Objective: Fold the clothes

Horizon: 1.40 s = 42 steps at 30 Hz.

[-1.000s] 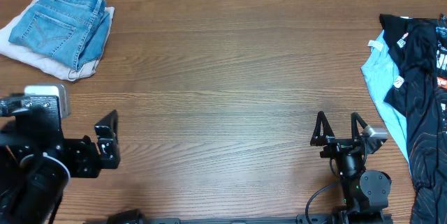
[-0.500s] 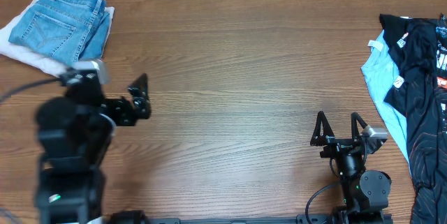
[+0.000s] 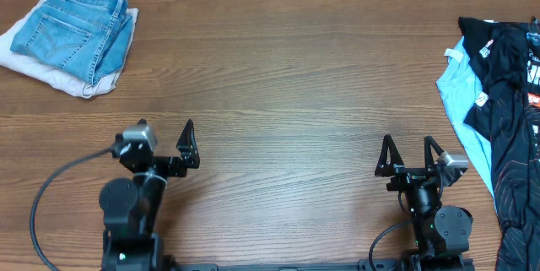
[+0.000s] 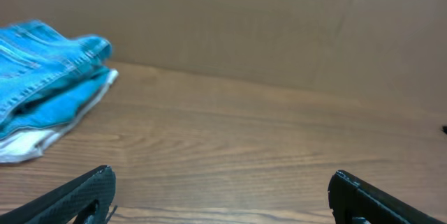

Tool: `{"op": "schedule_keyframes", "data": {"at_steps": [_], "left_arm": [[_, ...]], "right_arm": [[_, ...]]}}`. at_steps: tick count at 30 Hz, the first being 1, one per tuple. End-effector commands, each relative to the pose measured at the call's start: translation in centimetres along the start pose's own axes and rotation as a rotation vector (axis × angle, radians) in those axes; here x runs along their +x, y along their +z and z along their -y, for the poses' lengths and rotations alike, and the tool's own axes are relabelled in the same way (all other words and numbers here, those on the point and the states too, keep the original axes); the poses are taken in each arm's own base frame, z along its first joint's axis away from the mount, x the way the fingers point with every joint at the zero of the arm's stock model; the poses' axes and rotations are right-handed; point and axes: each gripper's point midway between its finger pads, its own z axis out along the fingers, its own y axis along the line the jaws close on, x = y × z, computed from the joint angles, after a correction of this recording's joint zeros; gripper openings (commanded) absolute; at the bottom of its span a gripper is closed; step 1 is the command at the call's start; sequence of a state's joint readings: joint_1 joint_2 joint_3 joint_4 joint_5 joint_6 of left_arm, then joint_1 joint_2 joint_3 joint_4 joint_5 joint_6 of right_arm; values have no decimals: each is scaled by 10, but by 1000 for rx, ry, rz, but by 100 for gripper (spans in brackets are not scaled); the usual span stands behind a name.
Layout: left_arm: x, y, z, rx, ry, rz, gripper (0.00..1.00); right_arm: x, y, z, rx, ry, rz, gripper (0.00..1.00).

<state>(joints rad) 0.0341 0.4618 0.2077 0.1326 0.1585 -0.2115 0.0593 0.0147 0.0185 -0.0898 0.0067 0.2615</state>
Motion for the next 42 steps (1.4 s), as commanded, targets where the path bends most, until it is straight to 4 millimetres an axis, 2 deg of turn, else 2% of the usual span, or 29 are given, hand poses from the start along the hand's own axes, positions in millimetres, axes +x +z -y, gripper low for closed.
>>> {"op": "schedule_keyframes", "data": {"at_steps": [1,13,19,25,31,35,42], "left_arm": [[1,-10,-8,-46,-4,72,100],[18,-26,-14,-54,11,153,100],[6,-33,-10,-43,32,212,100],[3,-34,-9,-35,30,223,100],[-13,-38,-5,-30,95,290,100],[2,-34,-9,-43,109,227,100],[41,-29,-18,-71,91,67,100]], "right_arm": [[1,0,1,-2,-4,7,100],[1,0,1,-2,-4,7,100],[1,0,1,-2,-4,7,100],[1,0,1,-2,-4,7,100],[1,0,1,-2,-4,7,100],[1,0,1,-2,-4,7,100],[1,0,1,-2,-4,7,100]]}}
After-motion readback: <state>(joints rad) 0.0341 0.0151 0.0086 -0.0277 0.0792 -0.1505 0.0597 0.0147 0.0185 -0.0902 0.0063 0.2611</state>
